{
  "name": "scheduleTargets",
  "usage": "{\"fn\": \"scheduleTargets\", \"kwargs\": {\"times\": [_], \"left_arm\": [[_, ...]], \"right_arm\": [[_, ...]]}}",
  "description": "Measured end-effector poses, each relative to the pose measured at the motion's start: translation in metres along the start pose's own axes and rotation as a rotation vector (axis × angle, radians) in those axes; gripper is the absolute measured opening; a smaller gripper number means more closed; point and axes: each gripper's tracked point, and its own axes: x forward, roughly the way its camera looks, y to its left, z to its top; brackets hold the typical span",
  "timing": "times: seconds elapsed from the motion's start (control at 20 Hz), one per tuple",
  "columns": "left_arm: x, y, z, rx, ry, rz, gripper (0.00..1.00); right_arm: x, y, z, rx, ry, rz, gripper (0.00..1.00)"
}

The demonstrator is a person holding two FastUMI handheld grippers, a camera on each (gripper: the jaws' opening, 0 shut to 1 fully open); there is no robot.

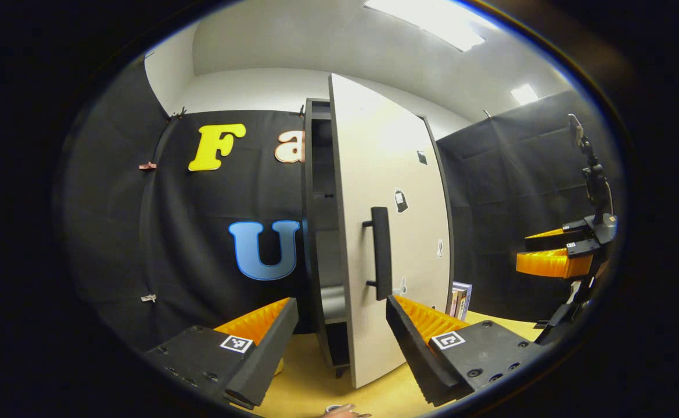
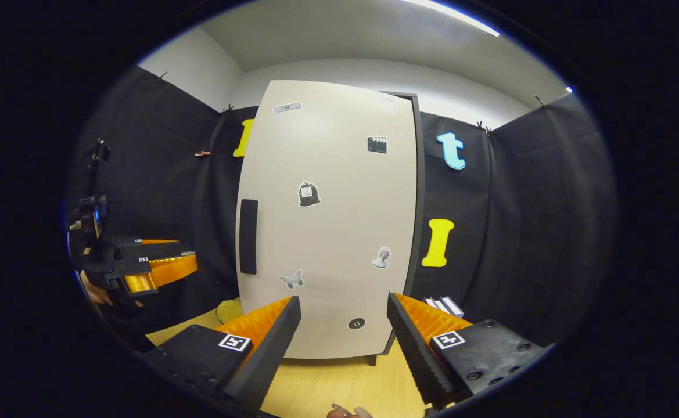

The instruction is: Open the cabinet door with the right hand, grasp the bottle in the cabinet with the left hand and place it on the coaster, then close the cabinet door with the right hand.

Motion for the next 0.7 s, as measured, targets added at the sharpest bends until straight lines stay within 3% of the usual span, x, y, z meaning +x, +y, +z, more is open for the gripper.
{"fn": "scheduleTargets", "kwargs": {"times": [0.25,0.4,0.45,0.55,0.7], "left_arm": [[-0.017,-0.043,0.009,0.041,-0.003,0.051,0.95],[-0.028,-0.069,0.009,0.041,-0.003,0.078,0.99],[-0.032,-0.076,0.008,0.038,-0.003,0.086,0.96],[-0.038,-0.088,0.006,0.033,0.003,0.103,0.99],[-0.041,-0.097,0.003,0.030,0.020,0.119,0.96]], "right_arm": [[-0.015,-0.017,0.004,-0.006,-0.035,0.060,0.98],[-0.026,-0.020,0.001,0.006,-0.035,0.115,0.98],[-0.030,-0.022,0.000,0.002,-0.036,0.128,0.98],[-0.035,-0.027,0.000,-0.010,-0.042,0.145,0.97],[-0.043,-0.032,0.000,-0.004,-0.047,0.161,0.97]]}}
